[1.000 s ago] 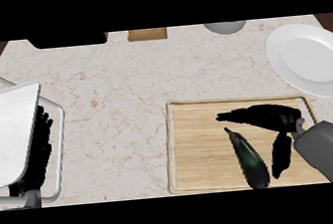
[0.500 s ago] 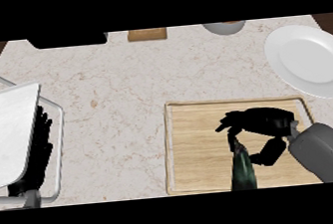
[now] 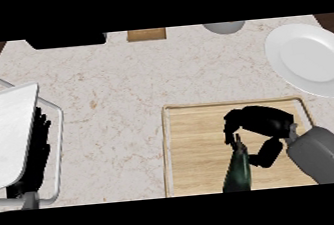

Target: Pick the eggplant from the tray and place it in the plate

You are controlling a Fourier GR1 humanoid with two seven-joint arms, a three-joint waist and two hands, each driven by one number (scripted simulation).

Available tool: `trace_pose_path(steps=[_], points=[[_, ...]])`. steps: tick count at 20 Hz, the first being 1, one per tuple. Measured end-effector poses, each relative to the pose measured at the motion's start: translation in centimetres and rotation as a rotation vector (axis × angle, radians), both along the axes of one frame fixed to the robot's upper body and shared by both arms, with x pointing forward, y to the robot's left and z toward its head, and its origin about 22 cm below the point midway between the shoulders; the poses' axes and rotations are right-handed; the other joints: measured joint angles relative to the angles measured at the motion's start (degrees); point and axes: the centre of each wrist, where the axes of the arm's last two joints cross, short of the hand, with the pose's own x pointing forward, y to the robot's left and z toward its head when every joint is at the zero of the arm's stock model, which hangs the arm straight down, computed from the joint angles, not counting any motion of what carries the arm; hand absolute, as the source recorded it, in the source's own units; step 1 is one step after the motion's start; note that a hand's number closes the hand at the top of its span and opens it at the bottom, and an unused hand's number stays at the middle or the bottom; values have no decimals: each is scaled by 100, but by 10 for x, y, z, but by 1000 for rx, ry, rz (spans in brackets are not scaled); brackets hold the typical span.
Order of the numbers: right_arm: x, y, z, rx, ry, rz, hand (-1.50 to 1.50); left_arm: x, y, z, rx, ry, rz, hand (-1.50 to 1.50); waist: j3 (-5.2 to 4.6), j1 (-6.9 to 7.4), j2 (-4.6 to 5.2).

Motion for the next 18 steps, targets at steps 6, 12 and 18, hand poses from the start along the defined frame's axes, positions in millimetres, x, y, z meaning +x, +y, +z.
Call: trace_pose_path(steps=[6, 12, 18], points=[[32, 3, 21, -43, -270, -376, 150, -2, 1, 2, 4, -19, 11, 0, 35, -19, 74], [57, 21, 63, 23, -628, -722, 150, -3, 2, 2, 6, -18, 15, 0, 40, -48, 79], [72, 19, 90, 51, -892, -1008, 150, -2, 2, 3, 6, -6, 6, 0, 37, -33, 83]])
